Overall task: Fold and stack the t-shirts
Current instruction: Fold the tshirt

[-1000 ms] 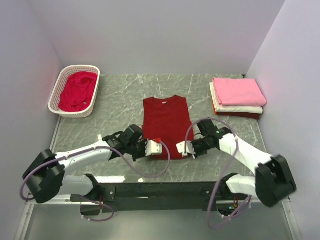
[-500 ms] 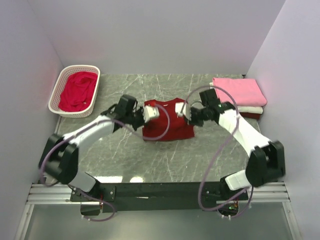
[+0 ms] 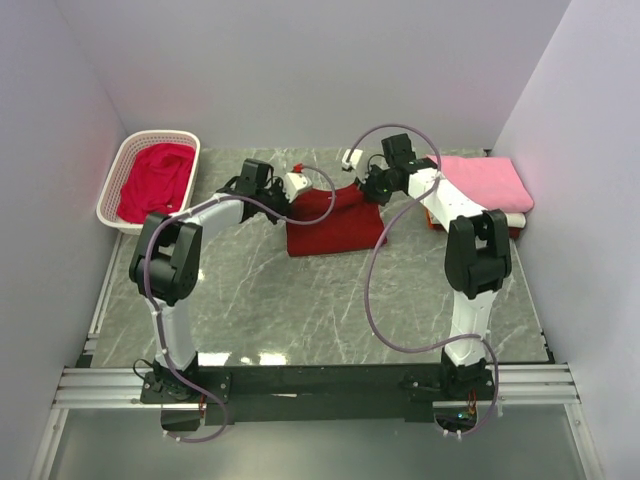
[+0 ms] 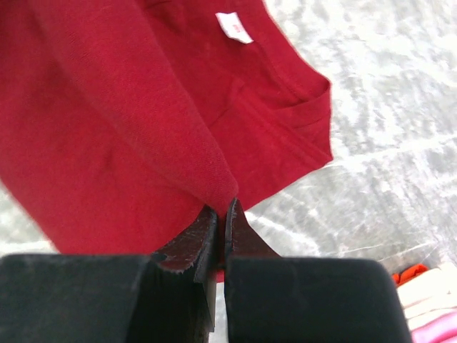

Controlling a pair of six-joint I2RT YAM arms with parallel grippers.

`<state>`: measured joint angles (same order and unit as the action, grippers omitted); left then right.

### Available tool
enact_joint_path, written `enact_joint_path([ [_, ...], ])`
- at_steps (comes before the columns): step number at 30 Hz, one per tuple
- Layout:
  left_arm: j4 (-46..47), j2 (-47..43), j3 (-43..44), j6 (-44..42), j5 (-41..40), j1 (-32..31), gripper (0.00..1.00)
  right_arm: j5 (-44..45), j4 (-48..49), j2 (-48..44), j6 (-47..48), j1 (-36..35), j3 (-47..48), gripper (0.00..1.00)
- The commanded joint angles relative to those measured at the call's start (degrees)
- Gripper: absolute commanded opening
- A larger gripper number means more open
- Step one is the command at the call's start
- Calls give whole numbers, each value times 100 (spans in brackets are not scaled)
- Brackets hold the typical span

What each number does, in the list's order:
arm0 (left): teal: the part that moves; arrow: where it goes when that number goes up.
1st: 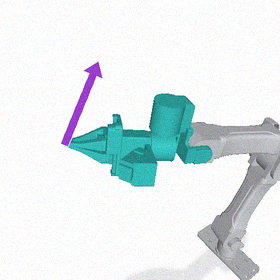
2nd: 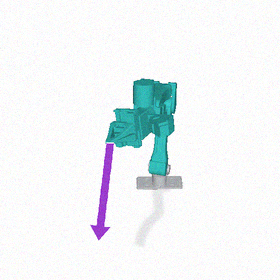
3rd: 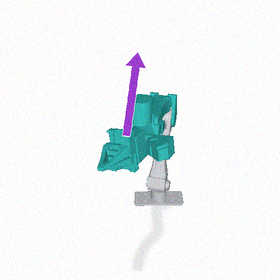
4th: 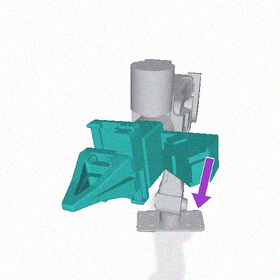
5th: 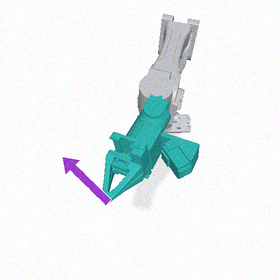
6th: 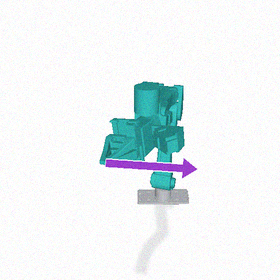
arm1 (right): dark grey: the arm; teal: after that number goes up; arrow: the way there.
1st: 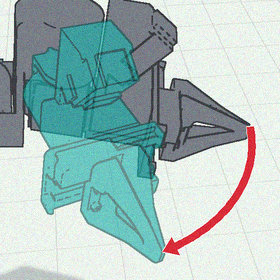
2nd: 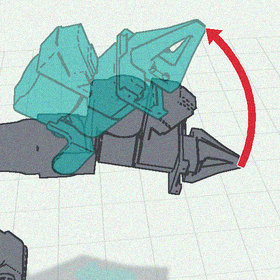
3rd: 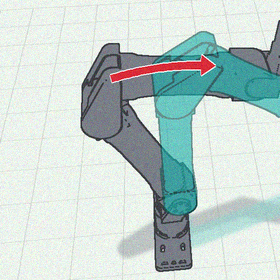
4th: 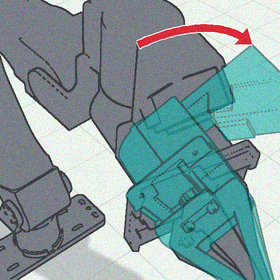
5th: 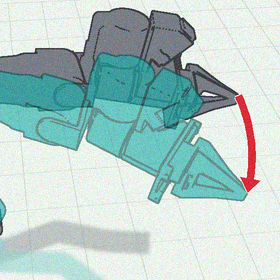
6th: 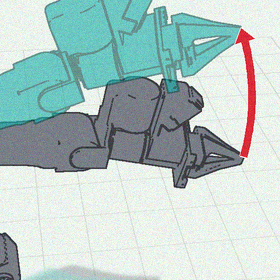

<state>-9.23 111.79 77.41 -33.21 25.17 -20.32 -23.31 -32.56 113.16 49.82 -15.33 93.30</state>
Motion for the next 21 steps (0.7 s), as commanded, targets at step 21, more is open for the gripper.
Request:
enact_joint_path([
  [21,933,-1949,-1718,-177,701,-314,0,-1166,-539,-1735,966,145,-1740,0],
])
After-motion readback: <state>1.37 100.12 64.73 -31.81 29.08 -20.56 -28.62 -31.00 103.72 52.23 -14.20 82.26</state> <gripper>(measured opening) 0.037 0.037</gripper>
